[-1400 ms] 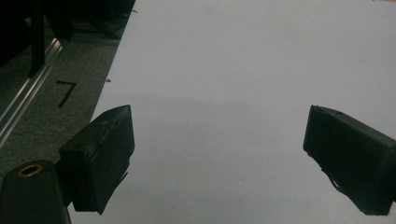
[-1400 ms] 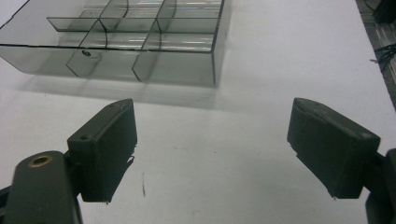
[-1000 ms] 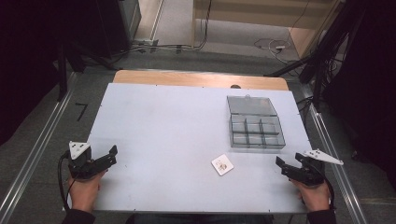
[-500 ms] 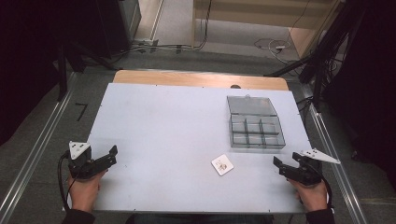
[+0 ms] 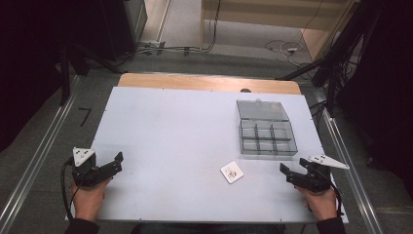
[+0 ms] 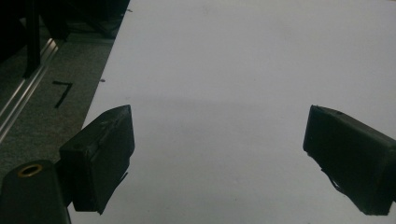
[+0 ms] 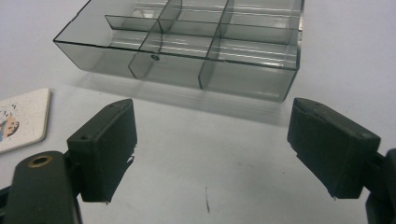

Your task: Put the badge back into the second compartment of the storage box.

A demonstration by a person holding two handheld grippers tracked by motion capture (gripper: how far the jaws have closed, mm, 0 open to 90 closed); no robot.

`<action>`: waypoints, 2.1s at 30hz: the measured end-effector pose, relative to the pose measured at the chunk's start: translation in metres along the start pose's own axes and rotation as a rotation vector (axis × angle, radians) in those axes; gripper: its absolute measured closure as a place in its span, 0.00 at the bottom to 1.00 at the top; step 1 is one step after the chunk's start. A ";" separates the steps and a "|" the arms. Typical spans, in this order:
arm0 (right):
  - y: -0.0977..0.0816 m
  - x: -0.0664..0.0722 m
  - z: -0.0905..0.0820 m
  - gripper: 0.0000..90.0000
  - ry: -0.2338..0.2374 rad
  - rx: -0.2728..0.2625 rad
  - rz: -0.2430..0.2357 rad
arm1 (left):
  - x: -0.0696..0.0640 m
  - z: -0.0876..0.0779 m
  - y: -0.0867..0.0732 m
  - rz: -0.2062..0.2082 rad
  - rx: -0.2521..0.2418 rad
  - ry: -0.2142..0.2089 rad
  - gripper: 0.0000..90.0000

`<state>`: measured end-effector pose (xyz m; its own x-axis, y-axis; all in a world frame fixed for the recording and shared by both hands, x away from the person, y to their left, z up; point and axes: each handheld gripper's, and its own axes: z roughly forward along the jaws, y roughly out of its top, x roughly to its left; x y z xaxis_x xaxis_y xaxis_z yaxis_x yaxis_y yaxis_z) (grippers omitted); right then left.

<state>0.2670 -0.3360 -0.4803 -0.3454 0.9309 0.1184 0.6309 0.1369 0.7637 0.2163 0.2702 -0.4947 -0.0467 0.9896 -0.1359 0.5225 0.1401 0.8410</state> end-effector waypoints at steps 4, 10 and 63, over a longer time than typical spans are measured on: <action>0.001 0.004 0.002 0.16 0.011 0.002 -0.005 | 0.000 0.000 0.000 0.002 0.001 0.001 0.10; 0.003 0.011 0.005 0.16 0.030 0.006 -0.019 | 0.000 0.000 0.000 0.002 0.001 0.000 0.10; 0.011 0.058 0.030 0.10 0.114 0.051 -0.126 | 0.000 0.000 0.000 0.005 -0.001 -0.005 0.10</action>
<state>0.2747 -0.2703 -0.4844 -0.4987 0.8613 0.0974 0.6108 0.2695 0.7445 0.2167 0.2699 -0.4945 -0.0400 0.9901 -0.1342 0.5219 0.1353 0.8422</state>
